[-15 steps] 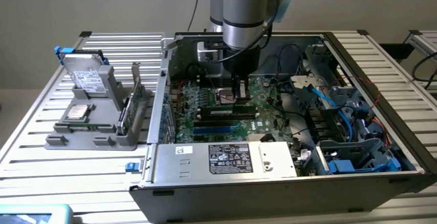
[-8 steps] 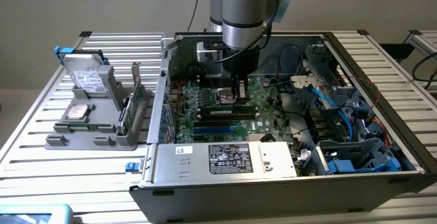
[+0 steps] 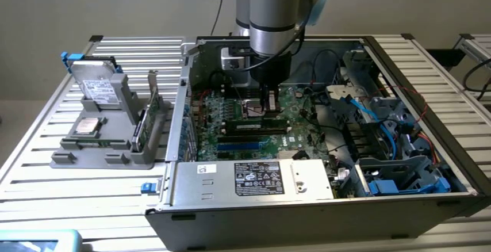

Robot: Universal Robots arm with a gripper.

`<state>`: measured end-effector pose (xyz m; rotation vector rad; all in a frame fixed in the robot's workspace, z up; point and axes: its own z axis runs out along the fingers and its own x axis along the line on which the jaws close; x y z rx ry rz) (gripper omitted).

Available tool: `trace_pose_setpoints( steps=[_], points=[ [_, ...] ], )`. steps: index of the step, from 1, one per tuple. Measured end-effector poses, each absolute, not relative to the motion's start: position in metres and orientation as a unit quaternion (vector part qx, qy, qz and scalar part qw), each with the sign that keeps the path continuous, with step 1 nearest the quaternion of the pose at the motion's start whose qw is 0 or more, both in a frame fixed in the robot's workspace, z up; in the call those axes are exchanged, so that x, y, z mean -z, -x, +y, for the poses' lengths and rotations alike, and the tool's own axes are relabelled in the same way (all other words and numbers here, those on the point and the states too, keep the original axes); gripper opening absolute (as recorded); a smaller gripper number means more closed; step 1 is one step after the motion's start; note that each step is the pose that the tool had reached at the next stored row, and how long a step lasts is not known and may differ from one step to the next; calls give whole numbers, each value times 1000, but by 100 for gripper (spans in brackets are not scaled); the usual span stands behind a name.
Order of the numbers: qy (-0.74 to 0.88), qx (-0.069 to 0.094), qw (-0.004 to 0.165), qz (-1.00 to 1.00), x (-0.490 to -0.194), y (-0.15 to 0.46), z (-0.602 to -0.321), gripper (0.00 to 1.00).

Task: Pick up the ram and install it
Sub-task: 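Insert the ram into the slot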

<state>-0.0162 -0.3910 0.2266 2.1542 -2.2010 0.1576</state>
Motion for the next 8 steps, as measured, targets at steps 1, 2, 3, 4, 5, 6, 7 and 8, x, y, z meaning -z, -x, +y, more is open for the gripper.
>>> trace_pose_setpoints(
  steps=[1,2,3,4,5,6,7,8],
  points=[
    [-698,-51,29,-713,-226,16,-391,12],
    [-698,-51,29,-713,-226,17,-391,12],
    [-698,-51,29,-713,-226,17,-391,12],
    [-698,-51,29,-713,-226,17,-391,12],
    [-698,-52,28,-713,-226,17,-391,12],
    [-698,-52,28,-713,-226,17,-391,12],
    [-698,-52,28,-713,-226,17,-391,12],
    [-698,-52,28,-713,-225,17,-391,12]
  ],
)
